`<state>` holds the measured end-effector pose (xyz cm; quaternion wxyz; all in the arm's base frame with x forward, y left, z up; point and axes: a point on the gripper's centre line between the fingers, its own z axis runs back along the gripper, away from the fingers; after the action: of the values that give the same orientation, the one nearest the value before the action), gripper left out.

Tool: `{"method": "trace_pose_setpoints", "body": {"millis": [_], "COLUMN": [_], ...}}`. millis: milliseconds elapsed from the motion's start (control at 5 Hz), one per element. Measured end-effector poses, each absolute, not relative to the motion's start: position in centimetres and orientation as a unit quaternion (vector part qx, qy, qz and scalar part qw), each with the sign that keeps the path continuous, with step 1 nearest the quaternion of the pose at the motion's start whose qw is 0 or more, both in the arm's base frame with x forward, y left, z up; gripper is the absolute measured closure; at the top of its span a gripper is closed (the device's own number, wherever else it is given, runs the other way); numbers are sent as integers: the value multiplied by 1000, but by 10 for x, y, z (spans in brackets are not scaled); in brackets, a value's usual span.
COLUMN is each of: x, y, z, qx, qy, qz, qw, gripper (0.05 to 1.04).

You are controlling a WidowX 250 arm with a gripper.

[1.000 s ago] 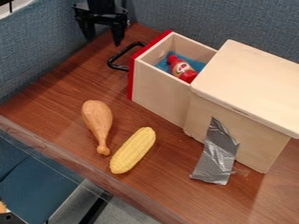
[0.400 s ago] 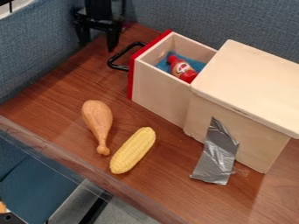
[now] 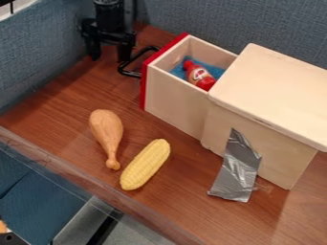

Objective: Close the drawer

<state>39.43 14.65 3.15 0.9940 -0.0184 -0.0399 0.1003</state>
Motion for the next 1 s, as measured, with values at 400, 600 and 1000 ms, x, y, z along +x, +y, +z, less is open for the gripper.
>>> {"method": "trace_pose_setpoints", "body": {"millis": [400,600,1000], "x": [386,386,383], "y": [111,101,79], "z": [22,27,23], "qx": [-66,-87,-120], "qy": [-26,-34,-24], "qz": [81,79,69], "qw": [994,992,990], "gripper": [84,84,84]}}
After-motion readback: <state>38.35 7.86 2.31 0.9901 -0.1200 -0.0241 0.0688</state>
